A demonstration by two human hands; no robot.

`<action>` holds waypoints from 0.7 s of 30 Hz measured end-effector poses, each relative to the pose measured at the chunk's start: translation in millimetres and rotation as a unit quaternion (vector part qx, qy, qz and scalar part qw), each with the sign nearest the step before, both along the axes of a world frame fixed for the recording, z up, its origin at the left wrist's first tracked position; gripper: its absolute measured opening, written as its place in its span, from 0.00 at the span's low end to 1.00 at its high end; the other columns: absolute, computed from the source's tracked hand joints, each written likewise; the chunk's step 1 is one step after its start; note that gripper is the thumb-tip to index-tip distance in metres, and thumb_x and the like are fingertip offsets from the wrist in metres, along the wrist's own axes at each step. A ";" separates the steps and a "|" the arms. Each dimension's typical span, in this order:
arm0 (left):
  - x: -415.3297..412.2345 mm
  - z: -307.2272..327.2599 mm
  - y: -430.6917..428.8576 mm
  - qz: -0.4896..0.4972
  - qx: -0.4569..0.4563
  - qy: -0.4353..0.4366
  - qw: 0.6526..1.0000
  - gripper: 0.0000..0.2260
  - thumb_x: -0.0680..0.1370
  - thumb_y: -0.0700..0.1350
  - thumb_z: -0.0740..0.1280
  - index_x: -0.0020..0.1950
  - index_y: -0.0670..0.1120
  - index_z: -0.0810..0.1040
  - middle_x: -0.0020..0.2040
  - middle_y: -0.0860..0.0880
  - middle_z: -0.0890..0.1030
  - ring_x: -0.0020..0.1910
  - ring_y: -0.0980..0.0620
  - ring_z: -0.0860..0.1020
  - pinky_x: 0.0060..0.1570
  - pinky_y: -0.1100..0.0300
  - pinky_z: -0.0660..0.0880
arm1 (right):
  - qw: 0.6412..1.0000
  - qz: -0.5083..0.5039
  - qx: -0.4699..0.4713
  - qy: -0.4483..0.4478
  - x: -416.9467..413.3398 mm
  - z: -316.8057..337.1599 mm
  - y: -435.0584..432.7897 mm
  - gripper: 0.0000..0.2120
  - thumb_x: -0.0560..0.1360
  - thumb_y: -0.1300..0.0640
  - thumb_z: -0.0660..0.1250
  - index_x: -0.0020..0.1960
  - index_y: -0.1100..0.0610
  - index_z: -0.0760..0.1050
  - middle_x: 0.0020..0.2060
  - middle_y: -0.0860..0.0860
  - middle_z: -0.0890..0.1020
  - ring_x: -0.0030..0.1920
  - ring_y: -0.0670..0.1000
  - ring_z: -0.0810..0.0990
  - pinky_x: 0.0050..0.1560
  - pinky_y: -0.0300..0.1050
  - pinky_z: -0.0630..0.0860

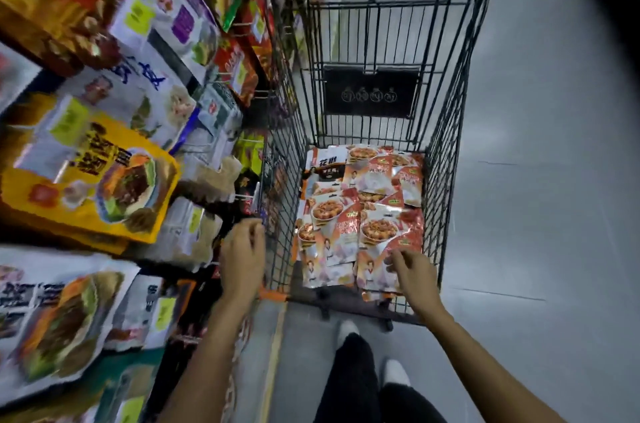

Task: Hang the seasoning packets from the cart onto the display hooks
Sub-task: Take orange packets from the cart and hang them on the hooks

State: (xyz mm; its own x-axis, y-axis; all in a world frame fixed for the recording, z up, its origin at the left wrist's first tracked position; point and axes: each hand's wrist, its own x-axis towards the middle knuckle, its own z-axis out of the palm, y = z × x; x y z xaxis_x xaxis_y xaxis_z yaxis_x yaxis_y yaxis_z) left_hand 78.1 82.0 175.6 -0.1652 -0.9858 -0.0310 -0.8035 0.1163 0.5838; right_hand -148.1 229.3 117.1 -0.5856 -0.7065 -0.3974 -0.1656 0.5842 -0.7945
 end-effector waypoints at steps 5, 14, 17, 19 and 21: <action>-2.5 -50.4 -75.9 0.026 0.021 -0.085 0.996 0.21 0.81 0.50 0.60 0.69 0.39 0.67 0.66 0.38 0.71 0.63 0.38 0.71 0.59 0.43 0.71 | 0.997 0.030 0.072 0.001 6.5 -67.6 -63.1 0.13 0.81 0.58 0.60 0.58 0.65 0.77 0.47 0.60 0.83 0.45 0.57 0.80 0.46 0.47 0.75; -11.1 -104.0 -114.6 -0.009 0.050 -0.074 0.996 0.19 0.82 0.50 0.56 0.67 0.39 0.70 0.54 0.38 0.80 0.53 0.38 0.77 0.49 0.45 0.75 | 0.982 0.135 0.119 0.059 -2.4 -158.2 -161.5 0.18 0.78 0.60 0.65 0.65 0.65 0.69 0.61 0.63 0.76 0.61 0.62 0.74 0.62 0.52 0.71; -11.0 -107.6 -113.5 -0.025 0.034 -0.028 0.999 0.16 0.83 0.48 0.56 0.62 0.38 0.74 0.48 0.41 0.82 0.45 0.41 0.79 0.39 0.51 0.74 | 0.984 0.101 0.123 0.079 -12.8 -176.6 -184.4 0.15 0.76 0.62 0.67 0.61 0.65 0.70 0.57 0.62 0.76 0.58 0.60 0.74 0.58 0.49 0.70; -11.8 -107.9 -110.1 -0.018 0.027 0.014 0.999 0.12 0.82 0.46 0.57 0.57 0.39 0.76 0.45 0.45 0.82 0.39 0.48 0.78 0.34 0.62 0.70 | 0.980 0.082 0.158 0.091 -14.7 -186.9 -194.6 0.17 0.75 0.61 0.69 0.60 0.66 0.69 0.56 0.62 0.76 0.58 0.60 0.74 0.56 0.47 0.70; -12.9 -107.8 -108.9 -0.016 0.024 0.028 0.999 0.11 0.82 0.45 0.57 0.53 0.41 0.76 0.43 0.49 0.82 0.34 0.57 0.76 0.31 0.72 0.66 | 0.970 0.084 0.196 0.120 -12.1 -193.9 -201.0 0.19 0.75 0.60 0.70 0.61 0.66 0.69 0.57 0.62 0.76 0.59 0.61 0.74 0.57 0.49 0.71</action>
